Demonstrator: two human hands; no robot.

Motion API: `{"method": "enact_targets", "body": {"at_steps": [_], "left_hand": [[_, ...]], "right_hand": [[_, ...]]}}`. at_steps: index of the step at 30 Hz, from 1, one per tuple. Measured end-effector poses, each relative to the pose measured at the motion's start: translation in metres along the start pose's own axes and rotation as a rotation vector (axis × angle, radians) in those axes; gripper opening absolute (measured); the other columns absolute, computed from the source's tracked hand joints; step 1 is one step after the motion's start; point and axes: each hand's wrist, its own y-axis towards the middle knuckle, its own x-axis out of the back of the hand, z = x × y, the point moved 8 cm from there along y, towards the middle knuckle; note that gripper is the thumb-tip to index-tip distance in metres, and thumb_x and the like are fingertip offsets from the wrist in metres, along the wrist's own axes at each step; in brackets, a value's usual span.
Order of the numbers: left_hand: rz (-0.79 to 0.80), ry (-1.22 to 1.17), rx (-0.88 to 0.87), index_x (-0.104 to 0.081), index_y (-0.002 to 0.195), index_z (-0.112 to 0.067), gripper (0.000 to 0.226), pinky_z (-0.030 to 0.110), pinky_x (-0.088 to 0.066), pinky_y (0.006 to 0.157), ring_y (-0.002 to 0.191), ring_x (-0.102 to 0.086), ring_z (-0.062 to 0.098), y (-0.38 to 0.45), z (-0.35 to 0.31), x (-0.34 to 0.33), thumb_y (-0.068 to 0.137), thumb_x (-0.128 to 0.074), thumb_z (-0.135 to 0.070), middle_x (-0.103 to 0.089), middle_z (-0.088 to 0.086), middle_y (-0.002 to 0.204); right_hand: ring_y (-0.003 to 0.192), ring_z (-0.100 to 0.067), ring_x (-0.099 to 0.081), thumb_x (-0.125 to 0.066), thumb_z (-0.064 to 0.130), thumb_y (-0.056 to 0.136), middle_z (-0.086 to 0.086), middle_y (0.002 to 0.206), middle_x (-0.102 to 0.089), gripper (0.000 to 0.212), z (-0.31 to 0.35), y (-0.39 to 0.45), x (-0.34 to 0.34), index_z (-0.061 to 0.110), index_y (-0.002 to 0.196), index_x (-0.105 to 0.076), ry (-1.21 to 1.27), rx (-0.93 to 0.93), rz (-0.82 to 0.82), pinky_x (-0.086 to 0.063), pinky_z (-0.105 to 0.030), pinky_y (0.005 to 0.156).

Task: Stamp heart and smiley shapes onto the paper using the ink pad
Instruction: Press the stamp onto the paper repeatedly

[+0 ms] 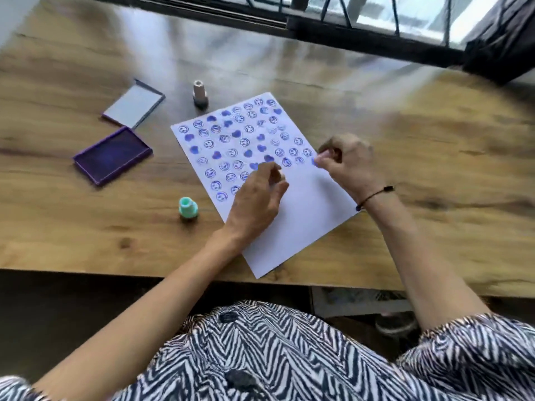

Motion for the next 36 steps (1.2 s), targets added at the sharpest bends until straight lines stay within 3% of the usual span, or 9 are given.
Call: {"method": "enact_targets", "body": {"at_steps": [4, 9, 13, 17, 23, 29, 36], "left_hand": [[0.003, 0.014, 0.009, -0.048, 0.112, -0.008, 0.029, 0.035, -0.042, 0.083, 0.101, -0.058, 0.029, 0.001, 0.003, 0.000, 0.087, -0.052, -0.021, -0.066, 0.011, 0.108], [0.000, 0.030, -0.008, -0.047, 0.113, -0.006, 0.031, 0.041, -0.045, 0.086, 0.103, -0.058, 0.031, 0.001, 0.001, 0.000, 0.087, -0.052, -0.022, -0.065, 0.014, 0.109], [-0.005, 0.042, -0.012, -0.048, 0.112, -0.006, 0.031, 0.038, -0.043, 0.083, 0.101, -0.057, 0.031, 0.001, 0.001, 0.000, 0.087, -0.052, -0.023, -0.064, 0.015, 0.108], [-0.002, 0.045, -0.028, -0.048, 0.112, -0.005, 0.031, 0.039, -0.044, 0.084, 0.102, -0.056, 0.031, 0.000, -0.001, 0.000, 0.087, -0.051, -0.023, -0.064, 0.014, 0.110], [0.005, 0.036, -0.026, -0.047, 0.113, -0.006, 0.031, 0.039, -0.043, 0.085, 0.104, -0.056, 0.030, 0.000, 0.000, 0.000, 0.088, -0.051, -0.024, -0.063, 0.013, 0.110], [0.001, 0.025, -0.033, -0.048, 0.112, -0.006, 0.030, 0.031, -0.038, 0.081, 0.102, -0.056, 0.029, 0.001, 0.001, 0.000, 0.088, -0.051, -0.023, -0.063, 0.012, 0.109], [0.010, 0.013, -0.036, -0.048, 0.111, -0.007, 0.029, 0.035, -0.041, 0.083, 0.102, -0.056, 0.027, 0.000, -0.001, 0.000, 0.088, -0.050, -0.025, -0.064, 0.011, 0.109]], "right_hand": [[0.089, -0.026, -0.056, -0.062, 0.012, 0.079, -0.015, 0.094, -0.066, 0.014, 0.002, -0.003, -0.013, 0.005, 0.090, -0.067, -0.015, 0.030, 0.008, -0.027, -0.020, 0.065], [0.093, -0.029, -0.058, -0.058, 0.015, 0.081, -0.013, 0.099, -0.065, 0.015, 0.005, -0.005, -0.019, 0.008, 0.091, -0.066, -0.107, 0.044, -0.009, -0.035, -0.028, 0.069], [0.089, -0.037, -0.059, -0.055, 0.016, 0.083, -0.017, 0.099, -0.062, 0.017, 0.009, -0.002, -0.023, 0.006, 0.093, -0.064, -0.165, 0.066, 0.022, -0.046, -0.038, 0.074], [0.085, -0.039, -0.059, -0.052, 0.017, 0.084, -0.018, 0.098, -0.060, 0.016, 0.017, 0.000, -0.030, 0.005, 0.092, -0.060, -0.278, 0.115, 0.045, -0.049, -0.041, 0.071], [0.071, -0.035, -0.054, -0.048, 0.008, 0.081, -0.017, 0.087, -0.056, 0.008, 0.025, 0.009, -0.038, 0.004, 0.083, -0.055, -0.408, 0.196, 0.138, -0.037, -0.032, 0.058], [0.073, -0.034, -0.051, -0.046, 0.005, 0.073, -0.014, 0.087, -0.056, 0.006, 0.022, 0.019, -0.043, 0.009, 0.073, -0.051, -0.368, 0.153, 0.239, -0.035, -0.031, 0.059], [0.069, -0.030, -0.045, -0.043, 0.003, 0.072, -0.009, 0.080, -0.047, 0.013, 0.025, 0.019, -0.045, 0.014, 0.067, -0.043, -0.388, 0.153, 0.248, -0.032, -0.032, 0.059]]}}
